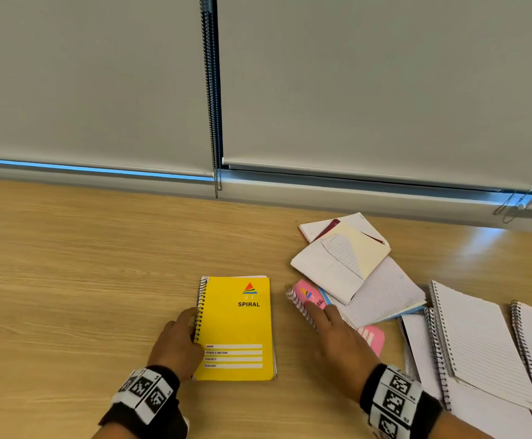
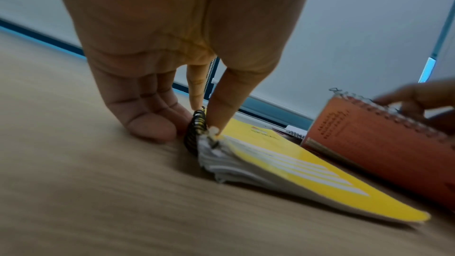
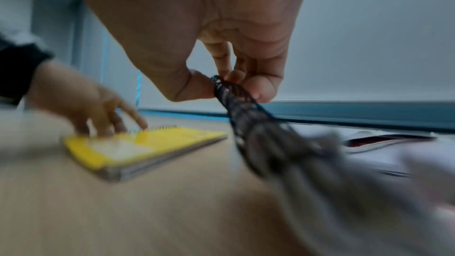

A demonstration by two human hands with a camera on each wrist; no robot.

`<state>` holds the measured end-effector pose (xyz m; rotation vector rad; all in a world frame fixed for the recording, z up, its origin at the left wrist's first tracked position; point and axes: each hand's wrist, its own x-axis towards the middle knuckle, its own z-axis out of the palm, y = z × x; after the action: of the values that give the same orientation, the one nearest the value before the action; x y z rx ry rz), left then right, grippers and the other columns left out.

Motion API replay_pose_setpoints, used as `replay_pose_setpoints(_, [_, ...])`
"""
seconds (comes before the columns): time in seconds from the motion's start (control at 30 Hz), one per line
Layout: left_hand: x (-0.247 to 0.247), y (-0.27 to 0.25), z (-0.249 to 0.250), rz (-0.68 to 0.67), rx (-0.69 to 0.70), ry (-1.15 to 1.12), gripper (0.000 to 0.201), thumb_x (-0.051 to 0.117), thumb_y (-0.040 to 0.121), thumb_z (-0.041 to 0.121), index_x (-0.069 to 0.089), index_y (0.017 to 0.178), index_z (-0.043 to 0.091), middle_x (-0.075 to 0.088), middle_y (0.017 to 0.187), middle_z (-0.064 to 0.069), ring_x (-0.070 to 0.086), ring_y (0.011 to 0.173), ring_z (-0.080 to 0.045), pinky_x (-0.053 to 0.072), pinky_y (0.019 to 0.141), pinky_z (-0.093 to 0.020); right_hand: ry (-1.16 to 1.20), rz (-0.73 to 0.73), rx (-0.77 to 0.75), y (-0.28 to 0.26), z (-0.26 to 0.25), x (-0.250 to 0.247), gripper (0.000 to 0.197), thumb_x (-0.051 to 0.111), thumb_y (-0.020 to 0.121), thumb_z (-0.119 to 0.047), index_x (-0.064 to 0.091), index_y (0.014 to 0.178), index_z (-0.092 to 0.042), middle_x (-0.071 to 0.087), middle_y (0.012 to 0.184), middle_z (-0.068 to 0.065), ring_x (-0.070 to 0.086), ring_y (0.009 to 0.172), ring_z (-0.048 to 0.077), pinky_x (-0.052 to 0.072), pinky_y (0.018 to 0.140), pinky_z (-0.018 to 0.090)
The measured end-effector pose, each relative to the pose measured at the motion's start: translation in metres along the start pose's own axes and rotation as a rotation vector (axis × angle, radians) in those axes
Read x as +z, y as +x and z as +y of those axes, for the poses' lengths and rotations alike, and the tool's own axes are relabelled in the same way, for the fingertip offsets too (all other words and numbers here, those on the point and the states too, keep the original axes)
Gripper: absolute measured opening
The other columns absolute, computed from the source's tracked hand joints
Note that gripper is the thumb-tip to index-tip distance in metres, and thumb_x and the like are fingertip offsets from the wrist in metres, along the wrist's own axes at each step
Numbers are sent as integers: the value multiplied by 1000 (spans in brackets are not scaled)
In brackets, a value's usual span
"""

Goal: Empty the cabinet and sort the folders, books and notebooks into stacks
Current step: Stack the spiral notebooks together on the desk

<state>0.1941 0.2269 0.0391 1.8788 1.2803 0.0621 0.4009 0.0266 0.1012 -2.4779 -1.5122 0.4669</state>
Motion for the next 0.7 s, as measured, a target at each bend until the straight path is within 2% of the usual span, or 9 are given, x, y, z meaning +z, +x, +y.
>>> replay_pose_setpoints(0.07, [-2, -1, -1, -4, 24, -47, 69, 53, 77, -1, 45, 137, 31, 65, 100, 0, 61, 94, -19, 51, 82, -33, 167, 89, 6, 11, -13, -11, 83, 51, 85, -12, 8, 153, -29, 31, 138, 1, 52, 113, 25, 45, 92, 32])
replay_pose_setpoints(0.17, [-7, -5, -3, -49, 79, -145, 71, 55, 77, -11, 47, 138, 25, 66, 96, 2, 65, 88, -15, 51, 76, -25, 310, 172, -41, 30, -38, -18, 86, 57, 83, -13, 10, 153, -28, 33, 140, 2, 47, 119, 14, 37, 98, 20])
replay_pose_setpoints(0.2, [-10, -8, -4, -77, 89, -197, 73, 56, 76, -14, 47, 138, 24, 66, 96, 0, 66, 85, -14, 53, 75, -25, 354, 181, -53, 37, -48, -21, 85, 58, 83, -13, 12, 153, -28, 34, 141, 3, 50, 110, 5, 36, 93, 14])
replay_pose_setpoints(0.27, [-15, -14, -6, -137, 124, -279, 72, 57, 76, -18, 49, 135, 23, 64, 95, -2, 64, 77, -10, 54, 74, -24, 428, 181, -76, 51, -70, -24, 81, 57, 83, -12, 18, 152, -28, 38, 136, 4, 51, 87, 4, 36, 79, 9])
replay_pose_setpoints(0.3, [-17, -15, -7, -157, 147, -295, 70, 58, 76, -18, 49, 133, 24, 63, 95, -1, 62, 74, -6, 53, 72, -21, 449, 183, -94, 59, -80, -23, 79, 57, 83, -12, 20, 151, -29, 39, 134, 4, 48, 84, 5, 38, 78, 12])
replay_pose_setpoints(0.4, [-19, -21, -6, -156, 179, -321, 71, 60, 75, -18, 47, 130, 25, 58, 103, -4, 61, 77, -6, 50, 70, -14, 490, 138, -125, 80, -110, -13, 76, 55, 84, -10, 23, 150, -28, 37, 134, 4, 52, 95, 14, 43, 86, 23])
replay_pose_setpoints(0.53, [-19, -19, -6, -166, 183, -366, 69, 51, 74, -23, 47, 129, 19, 62, 98, -5, 60, 67, 3, 49, 69, -14, 462, 78, -140, 98, -138, 15, 73, 55, 83, -8, 26, 148, -26, 34, 135, 7, 56, 103, 26, 43, 88, 25])
replay_pose_setpoints(0.63, [-20, -15, -11, -152, 174, -355, 67, 44, 76, -22, 48, 134, 11, 64, 99, -9, 59, 73, -5, 48, 70, -14, 454, 18, -120, 107, -147, 34, 70, 54, 84, -6, 28, 146, -24, 32, 136, 9, 55, 108, 30, 44, 93, 28])
replay_pose_setpoints(0.7, [-20, -12, -14, -125, 163, -364, 60, 41, 81, -21, 52, 131, 11, 70, 100, -8, 65, 78, -7, 48, 71, -13, 467, -16, -151, 108, -146, 43, 68, 55, 85, -9, 29, 147, -23, 33, 138, 9, 53, 114, 30, 42, 99, 30])
